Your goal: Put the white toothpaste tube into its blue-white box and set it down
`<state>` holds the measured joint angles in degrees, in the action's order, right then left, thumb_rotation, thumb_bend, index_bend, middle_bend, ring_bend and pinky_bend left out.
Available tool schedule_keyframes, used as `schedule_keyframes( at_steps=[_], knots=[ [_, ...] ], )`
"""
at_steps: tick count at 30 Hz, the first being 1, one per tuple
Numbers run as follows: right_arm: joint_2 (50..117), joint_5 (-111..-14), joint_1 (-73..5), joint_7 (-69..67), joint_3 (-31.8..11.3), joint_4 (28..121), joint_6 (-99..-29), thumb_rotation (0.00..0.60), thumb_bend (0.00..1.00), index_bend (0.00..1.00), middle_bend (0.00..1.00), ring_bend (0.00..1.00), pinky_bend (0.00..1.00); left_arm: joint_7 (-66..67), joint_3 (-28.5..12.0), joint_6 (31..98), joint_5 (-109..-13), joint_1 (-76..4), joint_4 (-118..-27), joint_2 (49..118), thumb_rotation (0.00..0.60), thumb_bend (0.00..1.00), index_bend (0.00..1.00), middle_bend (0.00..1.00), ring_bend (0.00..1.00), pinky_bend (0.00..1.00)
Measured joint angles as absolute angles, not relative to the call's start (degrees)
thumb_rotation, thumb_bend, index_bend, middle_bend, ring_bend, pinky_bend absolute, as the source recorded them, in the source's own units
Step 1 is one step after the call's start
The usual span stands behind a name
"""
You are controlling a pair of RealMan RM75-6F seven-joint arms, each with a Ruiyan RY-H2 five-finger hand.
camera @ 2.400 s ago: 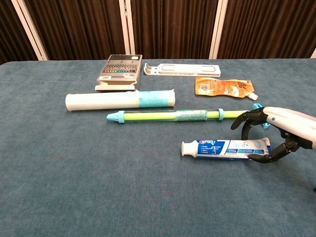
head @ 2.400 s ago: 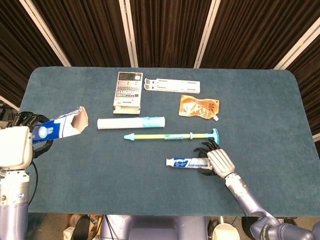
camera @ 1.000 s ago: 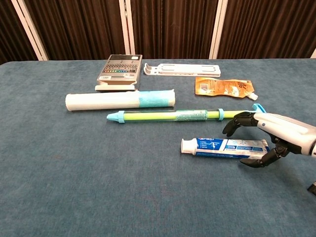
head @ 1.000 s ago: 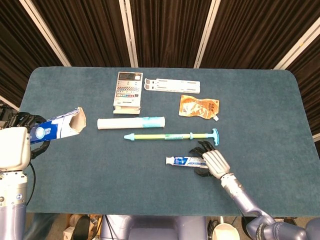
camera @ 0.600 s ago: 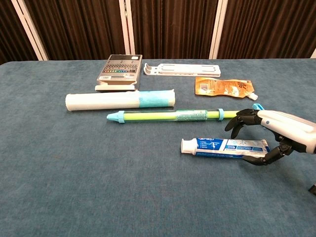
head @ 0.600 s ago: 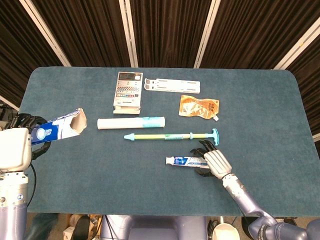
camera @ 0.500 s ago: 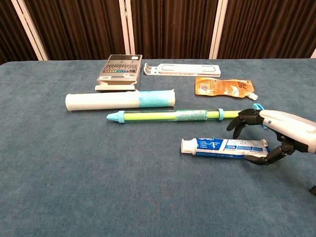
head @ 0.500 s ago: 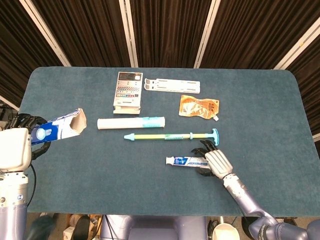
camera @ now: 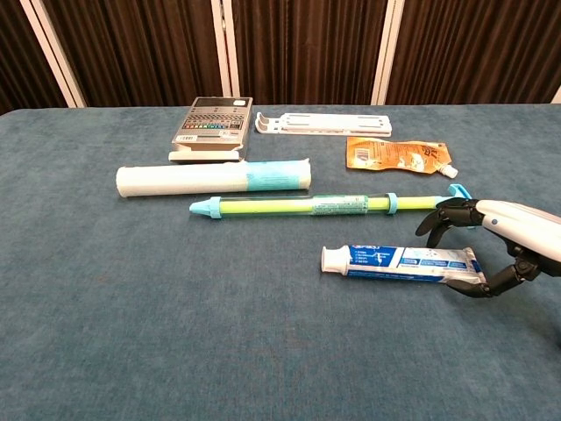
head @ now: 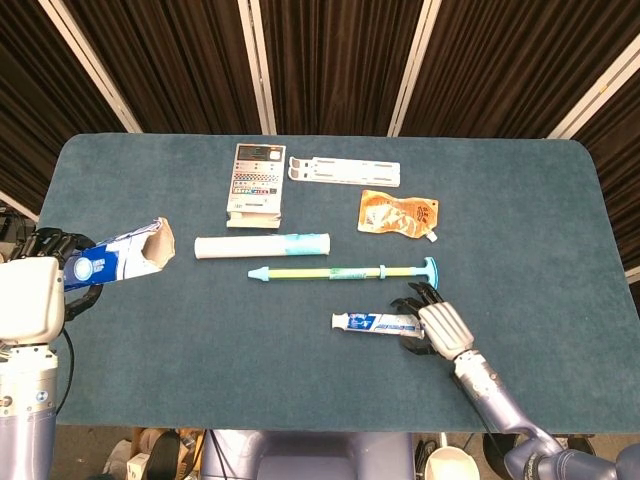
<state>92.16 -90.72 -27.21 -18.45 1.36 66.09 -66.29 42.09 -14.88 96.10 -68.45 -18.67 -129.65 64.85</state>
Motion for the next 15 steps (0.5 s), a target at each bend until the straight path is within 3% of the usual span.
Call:
schedule_keyframes(
  at_steps=[10,15],
  knots=[
    [93.0,-91.2,-26.9,-18.8,1.4,65.2,-67.4,0.6,0.32,0.45,0.48,0.15,0.0,43.0,-15.0,96.5,-68.4,-18.9,-129.9,65.6,0.6,0.34,0.44,0.42,0.25,0.34],
    [93.8,-91.2,-26.6,-18.3,1.1,64.4,-68.0,0.6,0.33,0.48,0.49,0.16,0.0,42.9,-15.2,96.7,-68.2,-18.7,-130.0,65.5,0.6,0.34,0.44,0.42,0.25,0.34]
  ],
)
